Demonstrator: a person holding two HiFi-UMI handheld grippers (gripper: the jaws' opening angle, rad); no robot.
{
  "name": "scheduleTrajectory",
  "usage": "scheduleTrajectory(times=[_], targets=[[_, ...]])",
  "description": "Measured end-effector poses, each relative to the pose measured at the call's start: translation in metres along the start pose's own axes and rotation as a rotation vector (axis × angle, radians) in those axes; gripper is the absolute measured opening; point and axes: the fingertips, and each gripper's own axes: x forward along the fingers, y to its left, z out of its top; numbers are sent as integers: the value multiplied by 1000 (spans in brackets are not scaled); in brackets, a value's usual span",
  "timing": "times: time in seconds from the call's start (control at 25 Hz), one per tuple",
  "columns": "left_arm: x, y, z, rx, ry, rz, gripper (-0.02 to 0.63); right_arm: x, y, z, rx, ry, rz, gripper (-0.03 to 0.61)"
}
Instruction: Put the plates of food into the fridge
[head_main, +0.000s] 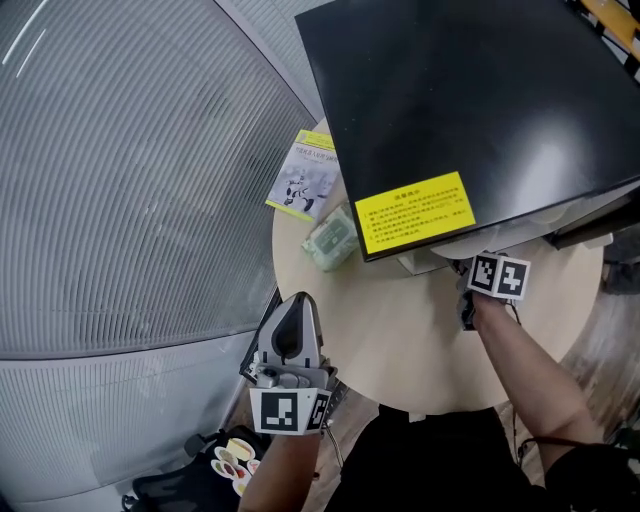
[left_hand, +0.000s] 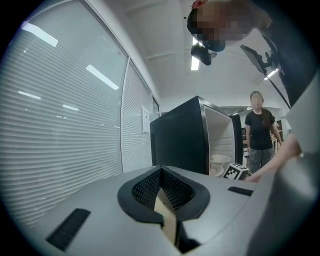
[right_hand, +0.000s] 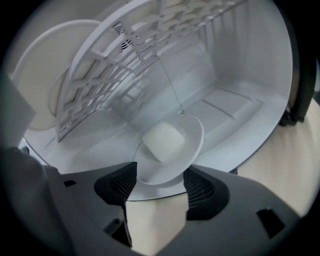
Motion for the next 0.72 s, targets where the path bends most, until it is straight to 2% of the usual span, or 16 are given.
scheduleTrajectory(times=[0.16,0.56,0.72], targets=[[-4,-4,6,9,-7,-1,5,-2,-9,-2,-130,-3,-53,273],[-21,-9,11,20,-5,15,5,-14,-30,-2,-318,7,-177,275],[-25,-14,14,19,-15,11,5,-22,-36,-2,-381,-1,-202,274]])
